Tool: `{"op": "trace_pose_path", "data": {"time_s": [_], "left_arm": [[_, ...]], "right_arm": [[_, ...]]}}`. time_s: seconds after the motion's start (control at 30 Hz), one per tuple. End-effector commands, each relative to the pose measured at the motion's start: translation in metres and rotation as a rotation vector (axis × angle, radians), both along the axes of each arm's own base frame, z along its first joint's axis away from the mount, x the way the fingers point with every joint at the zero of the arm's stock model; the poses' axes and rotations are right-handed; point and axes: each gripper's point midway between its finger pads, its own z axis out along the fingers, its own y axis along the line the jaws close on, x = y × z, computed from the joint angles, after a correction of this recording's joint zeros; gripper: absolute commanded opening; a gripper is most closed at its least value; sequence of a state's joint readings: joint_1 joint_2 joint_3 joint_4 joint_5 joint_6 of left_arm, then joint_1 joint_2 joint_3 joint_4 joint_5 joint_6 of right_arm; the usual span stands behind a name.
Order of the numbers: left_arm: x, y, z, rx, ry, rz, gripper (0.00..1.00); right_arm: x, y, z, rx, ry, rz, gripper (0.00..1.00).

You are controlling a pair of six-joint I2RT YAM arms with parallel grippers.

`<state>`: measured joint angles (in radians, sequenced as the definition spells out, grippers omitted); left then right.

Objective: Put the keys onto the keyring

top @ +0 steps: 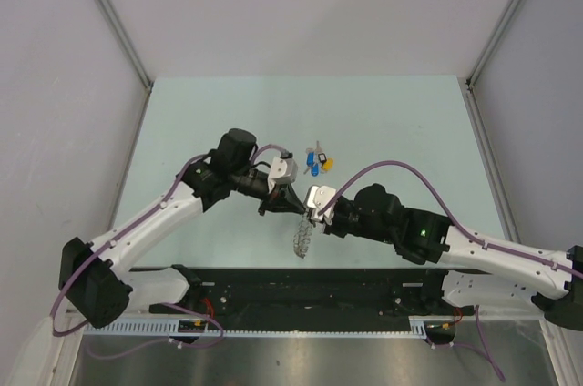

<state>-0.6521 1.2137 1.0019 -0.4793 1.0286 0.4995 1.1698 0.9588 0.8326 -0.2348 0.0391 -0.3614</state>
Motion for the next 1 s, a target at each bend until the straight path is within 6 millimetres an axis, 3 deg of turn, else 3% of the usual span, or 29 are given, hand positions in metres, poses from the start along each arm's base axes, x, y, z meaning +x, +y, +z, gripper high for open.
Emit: {"op": "trace_pose_path", "data": {"time_s": [0.0,0.43,0.97], "left_arm": [[-0.010,-0.004,0.029,-0.104,0.003,-0.003,0.00],[-0.005,-0.001,0.032,-0.107,-0.007,0.072,0.00],[0.004,-0.003,0.062,-0.296,-0.021,0.250,0.00]], "right_arm": [[0.002,-0.003,0.010,0.023,0.010,-0.028,0.00],[-0.005,-0.003,0.003,0.031,0.041,-0.023,0.00],[-0.005,0.008,0.002,0.073,0.034,-0.017,0.00]]}}
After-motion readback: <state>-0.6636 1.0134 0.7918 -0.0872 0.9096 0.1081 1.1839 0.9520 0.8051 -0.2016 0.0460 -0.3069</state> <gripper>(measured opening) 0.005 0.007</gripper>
